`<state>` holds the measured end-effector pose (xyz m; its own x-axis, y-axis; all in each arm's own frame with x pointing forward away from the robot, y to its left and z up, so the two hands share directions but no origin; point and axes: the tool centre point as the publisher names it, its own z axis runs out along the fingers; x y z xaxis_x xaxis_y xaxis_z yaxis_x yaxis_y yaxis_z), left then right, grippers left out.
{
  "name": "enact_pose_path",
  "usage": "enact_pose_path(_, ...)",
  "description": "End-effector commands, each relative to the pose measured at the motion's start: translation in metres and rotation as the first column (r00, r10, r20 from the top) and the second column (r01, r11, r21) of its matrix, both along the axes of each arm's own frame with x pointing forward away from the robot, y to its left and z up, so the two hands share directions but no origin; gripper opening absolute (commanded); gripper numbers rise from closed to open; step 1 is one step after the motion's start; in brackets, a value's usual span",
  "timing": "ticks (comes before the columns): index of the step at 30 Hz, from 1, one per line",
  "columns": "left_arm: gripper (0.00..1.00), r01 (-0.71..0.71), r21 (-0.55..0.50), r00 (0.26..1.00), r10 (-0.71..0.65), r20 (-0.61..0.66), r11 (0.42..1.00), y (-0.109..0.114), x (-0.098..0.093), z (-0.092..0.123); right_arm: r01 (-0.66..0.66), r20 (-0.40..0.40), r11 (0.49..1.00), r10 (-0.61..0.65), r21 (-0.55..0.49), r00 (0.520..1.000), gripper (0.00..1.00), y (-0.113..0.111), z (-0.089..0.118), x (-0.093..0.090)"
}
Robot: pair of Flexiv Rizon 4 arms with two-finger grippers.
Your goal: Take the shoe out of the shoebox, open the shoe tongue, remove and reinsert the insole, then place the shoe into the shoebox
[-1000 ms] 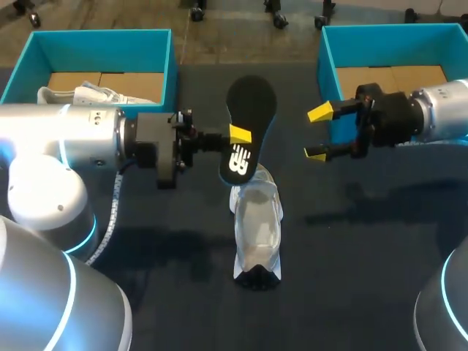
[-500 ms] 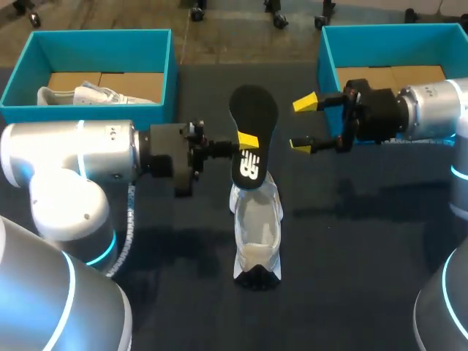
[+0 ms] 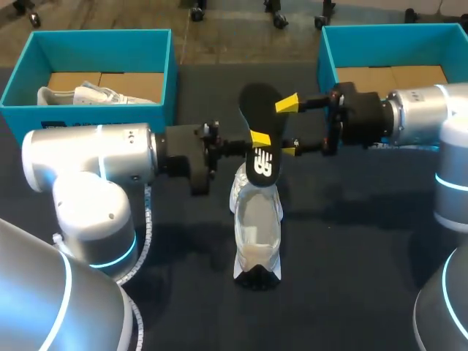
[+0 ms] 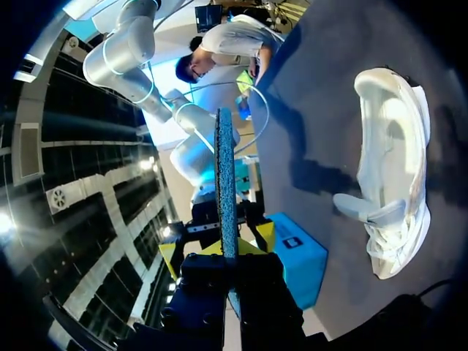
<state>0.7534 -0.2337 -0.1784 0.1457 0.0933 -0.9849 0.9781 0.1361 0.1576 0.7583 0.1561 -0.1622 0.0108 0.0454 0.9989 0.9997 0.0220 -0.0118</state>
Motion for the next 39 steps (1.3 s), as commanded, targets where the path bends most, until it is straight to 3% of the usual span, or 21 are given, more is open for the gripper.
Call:
enact_pose_path(1,0.0,0.008,-0.007,1.0,-0.008,0.002,1.0,-0.001,0.003,-0.002,-0.008,-0.008,1.0,0.008,0.002,1.0,0.85,0.006,-0.005,0.009)
enact_pose_path(4,0.0,0.01,-0.01,1.0,-0.01,0.003,1.0,0.0,0.003,-0.003,-0.008,-0.011,1.0,0.008,-0.002,1.0,0.75,0.008,-0.005,0.012)
enact_pose_path(7,0.0,0.006,-0.013,1.0,-0.006,0.004,1.0,0.001,0.003,-0.003,0.002,-0.014,1.0,-0.002,-0.009,1.0,0.5,0.009,-0.005,0.013)
enact_pose_path(32,0.0,-0.001,-0.018,1.0,0.001,0.009,1.0,0.005,-0.002,-0.008,0.059,-0.045,0.997,-0.057,0.04,0.997,0.19,0.01,-0.014,0.023)
enact_pose_path(39,0.0,-0.002,-0.013,1.0,0.002,0.005,1.0,0.004,-0.002,-0.011,0.056,-0.048,0.998,-0.054,0.042,0.997,0.19,0.01,-0.013,0.024)
